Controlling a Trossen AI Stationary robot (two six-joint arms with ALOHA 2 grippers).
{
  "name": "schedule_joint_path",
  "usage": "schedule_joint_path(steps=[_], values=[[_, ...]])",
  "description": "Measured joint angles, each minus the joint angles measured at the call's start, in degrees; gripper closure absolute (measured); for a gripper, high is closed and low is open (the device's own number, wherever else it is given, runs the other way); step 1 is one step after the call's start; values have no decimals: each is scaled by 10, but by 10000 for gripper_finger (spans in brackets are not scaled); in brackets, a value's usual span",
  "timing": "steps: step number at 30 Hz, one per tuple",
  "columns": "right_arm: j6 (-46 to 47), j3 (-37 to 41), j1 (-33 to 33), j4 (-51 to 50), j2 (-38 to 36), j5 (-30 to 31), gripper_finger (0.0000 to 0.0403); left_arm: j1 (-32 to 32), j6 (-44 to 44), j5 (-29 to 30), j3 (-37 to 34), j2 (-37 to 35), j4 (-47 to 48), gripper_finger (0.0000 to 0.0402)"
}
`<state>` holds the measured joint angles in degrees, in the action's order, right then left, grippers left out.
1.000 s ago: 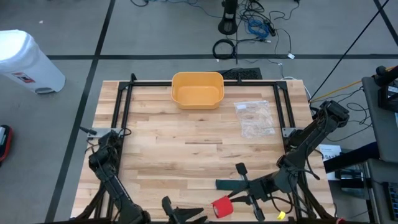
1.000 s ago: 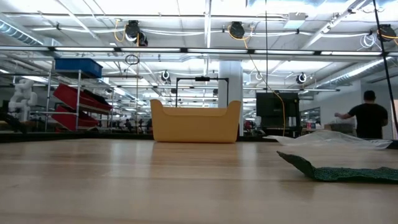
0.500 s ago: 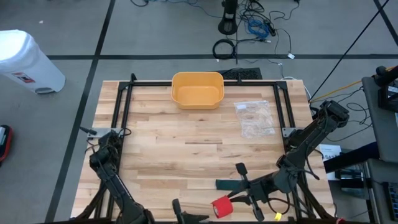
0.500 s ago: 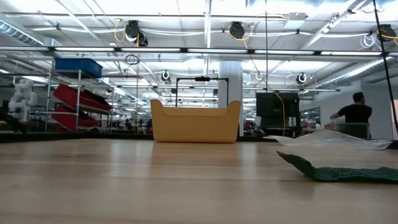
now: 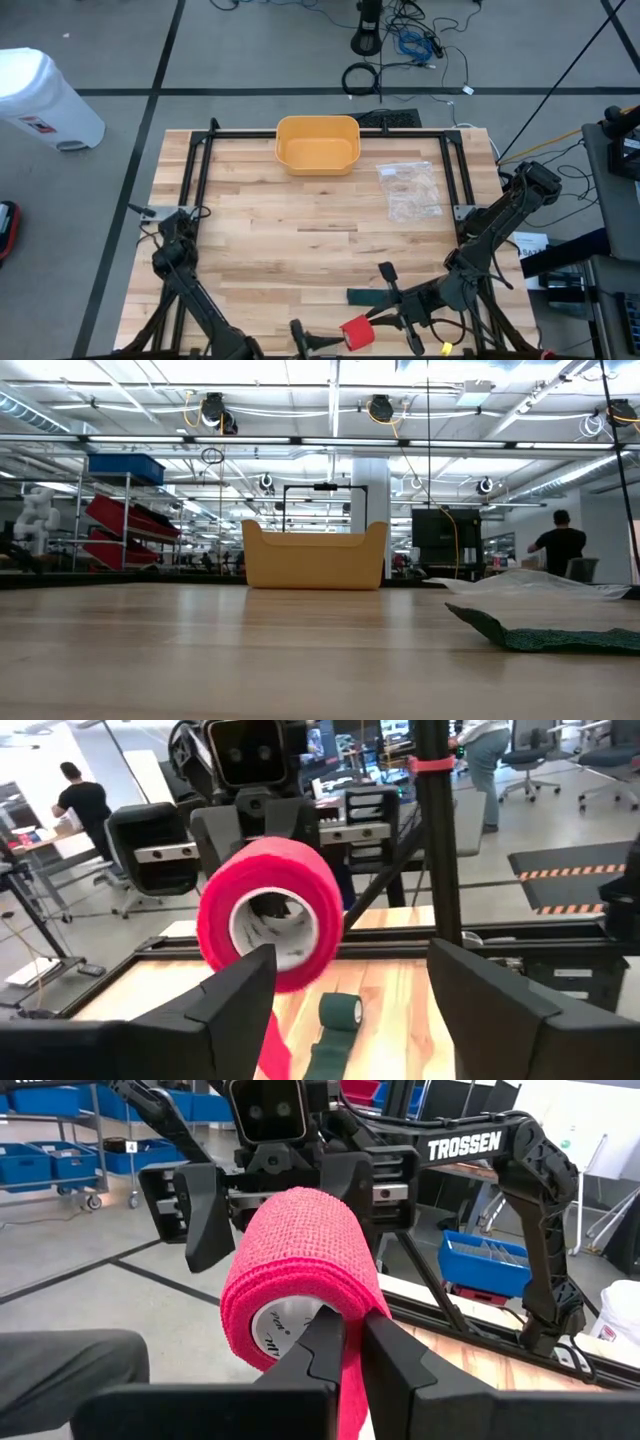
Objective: Roll bandage
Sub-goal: Roll the red bandage
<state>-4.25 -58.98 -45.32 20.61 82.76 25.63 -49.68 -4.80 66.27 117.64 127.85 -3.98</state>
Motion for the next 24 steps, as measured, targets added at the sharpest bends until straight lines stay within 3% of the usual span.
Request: schedule_joint_path(steps=[24], values=[[1, 0, 0, 5, 0, 3, 385, 24, 0, 3, 0, 0, -16, 145]])
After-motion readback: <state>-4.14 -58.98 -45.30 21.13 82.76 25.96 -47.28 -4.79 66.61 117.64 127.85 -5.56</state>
